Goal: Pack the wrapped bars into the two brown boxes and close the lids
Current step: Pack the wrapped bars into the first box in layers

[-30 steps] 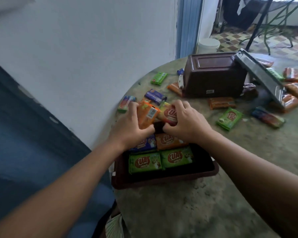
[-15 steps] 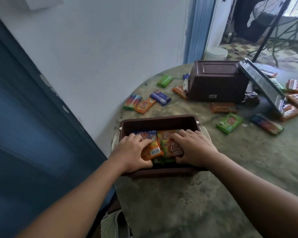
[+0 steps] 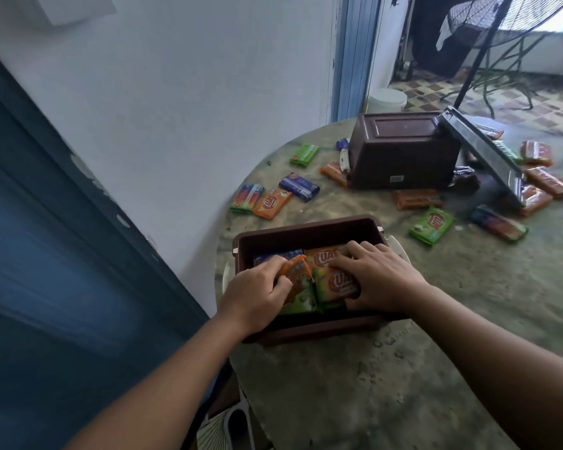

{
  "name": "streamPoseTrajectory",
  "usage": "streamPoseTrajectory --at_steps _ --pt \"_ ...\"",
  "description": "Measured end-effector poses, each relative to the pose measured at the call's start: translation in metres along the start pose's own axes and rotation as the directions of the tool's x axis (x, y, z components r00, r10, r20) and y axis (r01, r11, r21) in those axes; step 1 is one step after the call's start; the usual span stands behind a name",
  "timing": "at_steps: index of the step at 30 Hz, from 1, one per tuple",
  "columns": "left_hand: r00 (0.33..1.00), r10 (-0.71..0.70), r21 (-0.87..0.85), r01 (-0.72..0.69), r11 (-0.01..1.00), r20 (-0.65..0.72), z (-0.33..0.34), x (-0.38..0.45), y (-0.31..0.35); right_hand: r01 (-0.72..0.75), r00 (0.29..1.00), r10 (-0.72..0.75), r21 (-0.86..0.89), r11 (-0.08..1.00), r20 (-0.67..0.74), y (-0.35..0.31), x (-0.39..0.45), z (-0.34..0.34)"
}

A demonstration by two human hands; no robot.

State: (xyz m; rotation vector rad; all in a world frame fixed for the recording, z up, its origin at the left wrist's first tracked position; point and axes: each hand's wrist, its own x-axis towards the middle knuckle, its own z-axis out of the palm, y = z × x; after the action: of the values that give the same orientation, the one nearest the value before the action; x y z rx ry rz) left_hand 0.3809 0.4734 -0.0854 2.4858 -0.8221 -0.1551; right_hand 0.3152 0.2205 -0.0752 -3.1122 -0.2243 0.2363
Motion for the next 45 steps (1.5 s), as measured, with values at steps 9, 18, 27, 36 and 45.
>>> streamPoseTrajectory --at_steps 9,18,27,36,45 --pt "0.992 0.048 0.23 -0.074 0.97 0.115 0.004 0.011 -0.005 -0.007 1.0 0.008 0.022 1.0 -0.029 0.0 -0.001 0.002" --pt "0.982 0.109 0.357 -0.158 0.921 0.154 0.01 0.013 -0.012 0.013 1.0 -0.013 -0.017 1.0 0.006 0.004 0.002 0.006" --pt "0.98 0.127 0.358 -0.176 0.917 0.156 0.009 0.009 -0.01 0.045 0.999 -0.045 -0.004 0.999 -0.001 0.006 0.002 0.006" --pt "0.983 0.114 0.361 -0.16 0.919 0.147 0.008 0.008 -0.006 0.057 0.998 -0.057 0.009 0.998 -0.004 0.005 0.001 0.004" --pt "0.995 0.099 0.178 -0.098 0.979 0.003 0.009 0.006 -0.006 0.02 0.996 -0.011 0.102 0.995 -0.089 0.005 0.0 0.008"
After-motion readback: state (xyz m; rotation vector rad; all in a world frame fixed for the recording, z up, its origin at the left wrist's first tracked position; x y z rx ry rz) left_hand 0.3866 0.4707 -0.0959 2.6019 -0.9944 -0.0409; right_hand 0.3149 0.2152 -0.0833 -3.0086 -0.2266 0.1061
